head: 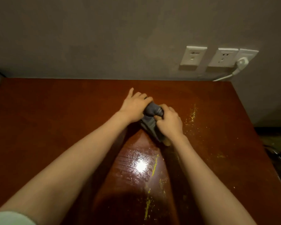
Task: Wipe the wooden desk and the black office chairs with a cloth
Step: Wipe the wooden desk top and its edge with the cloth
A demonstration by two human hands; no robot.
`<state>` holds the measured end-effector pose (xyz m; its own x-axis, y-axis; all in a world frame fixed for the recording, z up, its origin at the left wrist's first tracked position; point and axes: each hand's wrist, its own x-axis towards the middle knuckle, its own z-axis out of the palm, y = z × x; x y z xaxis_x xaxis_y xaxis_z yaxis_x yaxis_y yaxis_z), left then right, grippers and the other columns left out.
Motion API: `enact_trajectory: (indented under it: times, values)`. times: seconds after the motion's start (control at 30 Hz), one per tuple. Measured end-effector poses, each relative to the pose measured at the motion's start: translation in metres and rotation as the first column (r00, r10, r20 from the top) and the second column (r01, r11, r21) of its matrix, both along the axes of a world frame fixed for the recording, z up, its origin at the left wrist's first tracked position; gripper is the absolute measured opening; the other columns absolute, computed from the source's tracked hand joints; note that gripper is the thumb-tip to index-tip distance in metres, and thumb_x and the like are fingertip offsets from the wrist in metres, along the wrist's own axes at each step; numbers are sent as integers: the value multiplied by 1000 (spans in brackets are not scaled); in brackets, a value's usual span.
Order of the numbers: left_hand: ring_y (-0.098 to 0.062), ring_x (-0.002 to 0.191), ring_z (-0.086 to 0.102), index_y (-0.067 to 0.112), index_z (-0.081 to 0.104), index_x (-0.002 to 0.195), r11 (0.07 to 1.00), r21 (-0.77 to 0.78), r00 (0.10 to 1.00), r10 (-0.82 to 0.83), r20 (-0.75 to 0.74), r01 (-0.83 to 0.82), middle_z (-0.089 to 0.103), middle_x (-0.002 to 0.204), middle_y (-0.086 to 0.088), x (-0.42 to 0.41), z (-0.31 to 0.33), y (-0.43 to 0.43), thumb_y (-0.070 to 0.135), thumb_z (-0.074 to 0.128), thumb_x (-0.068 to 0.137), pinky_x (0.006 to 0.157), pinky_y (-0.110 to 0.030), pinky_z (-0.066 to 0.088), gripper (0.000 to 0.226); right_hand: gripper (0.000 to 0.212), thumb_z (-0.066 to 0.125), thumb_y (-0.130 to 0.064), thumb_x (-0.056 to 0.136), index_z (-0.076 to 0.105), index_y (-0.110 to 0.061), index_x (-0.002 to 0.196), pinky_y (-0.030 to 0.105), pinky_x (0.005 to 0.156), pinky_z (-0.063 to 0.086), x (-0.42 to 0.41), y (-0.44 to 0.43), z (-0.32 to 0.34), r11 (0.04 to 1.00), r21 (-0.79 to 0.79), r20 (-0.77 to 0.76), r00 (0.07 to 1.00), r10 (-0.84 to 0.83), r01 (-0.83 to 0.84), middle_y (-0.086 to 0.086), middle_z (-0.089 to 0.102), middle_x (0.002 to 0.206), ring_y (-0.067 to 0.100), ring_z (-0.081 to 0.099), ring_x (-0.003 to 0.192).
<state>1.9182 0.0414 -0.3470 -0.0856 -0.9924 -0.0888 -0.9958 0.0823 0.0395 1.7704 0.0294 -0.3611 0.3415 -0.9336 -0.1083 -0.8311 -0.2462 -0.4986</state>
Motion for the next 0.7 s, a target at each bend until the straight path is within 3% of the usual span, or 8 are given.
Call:
enact_trajectory:
  times: [0.13,0.27,0.4,0.5,0.7]
  values:
    - [-22,134,30,24,42,130,999,45,995,-15,100,10,45,132,-2,42,23,38,11,55,83,114,-53,1,50,30,57,-18,87,49,-13,116,34,75,37,51,54,11,987,162,221,974,-54,18,13,58,116,34,55,106]
    - [-20,138,26,26,43,131,984,180,985,-42,170,11,42,138,0,73,10,73,11,51,89,115,-48,6,46,32,52,-19,91,43,-7,119,39,83,40,92,103,-10,954,301,223,973,-59,-11,17,53,122,37,53,111]
    - [-28,124,32,27,45,130,984,175,986,-8,168,-22,38,135,-6,81,-23,91,21,49,93,97,-36,29,37,39,47,-25,95,36,-7,127,39,87,43,106,130,-36,981,192,67,997,25,-37,13,43,126,32,50,114]
    - [-29,112,35,24,49,124,990,134,994,17,107,-32,39,124,-9,82,-29,83,21,49,93,87,-35,33,31,38,45,-25,96,35,-7,128,37,86,44,106,125,-43,992,118,38,999,37,-42,12,42,126,30,48,115]
    - [-30,108,37,20,54,120,998,65,1000,5,-11,-4,42,117,-10,49,-37,67,19,50,91,84,-35,32,29,39,44,-29,95,37,-11,129,38,84,45,70,113,-46,998,55,-50,998,-35,38,9,43,125,27,47,115]
